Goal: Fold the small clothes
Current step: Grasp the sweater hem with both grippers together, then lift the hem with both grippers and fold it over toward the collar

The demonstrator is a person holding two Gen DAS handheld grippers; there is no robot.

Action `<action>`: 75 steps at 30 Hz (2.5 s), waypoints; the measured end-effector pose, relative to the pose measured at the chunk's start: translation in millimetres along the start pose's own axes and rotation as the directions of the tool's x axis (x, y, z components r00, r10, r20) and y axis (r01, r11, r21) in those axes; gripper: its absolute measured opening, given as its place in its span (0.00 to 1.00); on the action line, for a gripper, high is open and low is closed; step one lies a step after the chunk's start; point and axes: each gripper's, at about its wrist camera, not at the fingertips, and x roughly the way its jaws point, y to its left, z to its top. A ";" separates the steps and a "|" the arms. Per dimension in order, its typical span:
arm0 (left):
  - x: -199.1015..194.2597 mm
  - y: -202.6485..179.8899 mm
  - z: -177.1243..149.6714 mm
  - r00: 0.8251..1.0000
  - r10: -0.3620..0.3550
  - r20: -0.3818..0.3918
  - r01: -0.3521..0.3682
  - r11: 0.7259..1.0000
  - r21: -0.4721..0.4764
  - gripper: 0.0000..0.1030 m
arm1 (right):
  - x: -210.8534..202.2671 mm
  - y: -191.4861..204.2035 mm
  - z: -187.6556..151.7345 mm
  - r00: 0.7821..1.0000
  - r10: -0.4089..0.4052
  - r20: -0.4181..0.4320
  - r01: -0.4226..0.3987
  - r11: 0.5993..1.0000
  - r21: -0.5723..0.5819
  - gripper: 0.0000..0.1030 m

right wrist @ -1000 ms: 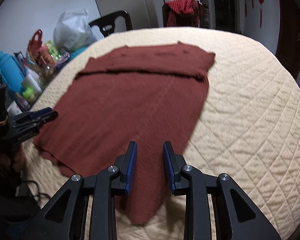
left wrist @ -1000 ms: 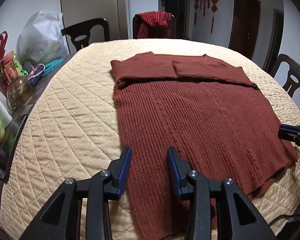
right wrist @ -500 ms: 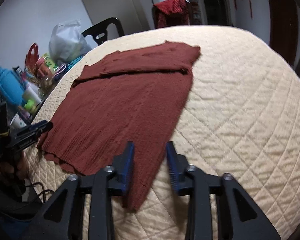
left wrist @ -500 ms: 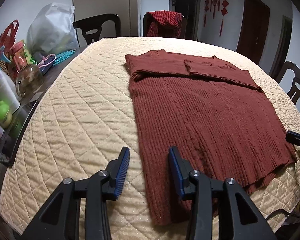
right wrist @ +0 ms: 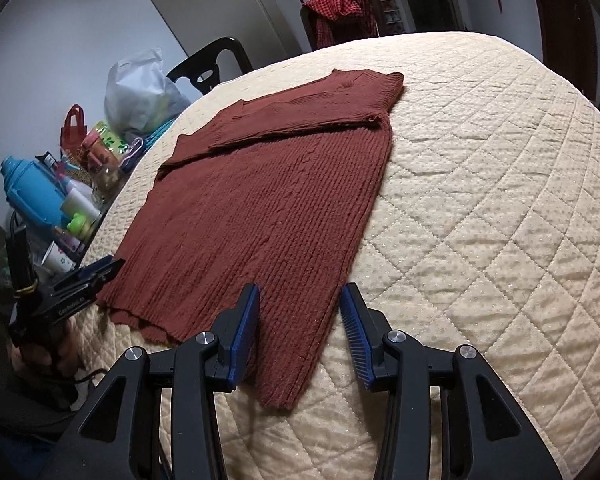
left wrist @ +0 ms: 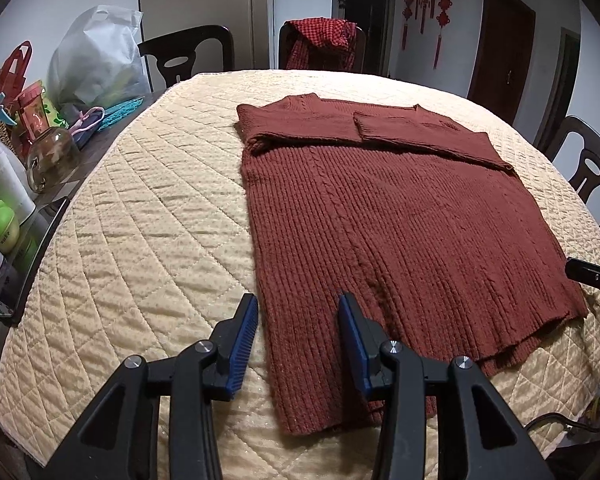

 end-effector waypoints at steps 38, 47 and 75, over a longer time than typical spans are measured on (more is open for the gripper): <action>-15.0 25.9 -24.4 0.962 -0.273 -0.015 0.263 0.940 -0.218 0.16 | 1.7 -10.6 -9.1 0.987 0.159 -0.037 -0.152 0.977 0.151 0.25; -14.6 32.2 -20.5 0.957 -0.290 0.013 0.285 0.931 -0.229 0.07 | 2.9 -7.3 -12.1 0.982 0.185 -0.031 -0.179 0.974 0.142 0.07; -30.0 66.6 109.0 0.918 -0.288 0.273 0.346 0.918 -0.194 0.06 | -45.3 -15.3 86.7 0.923 0.314 0.223 -0.347 0.930 0.123 0.07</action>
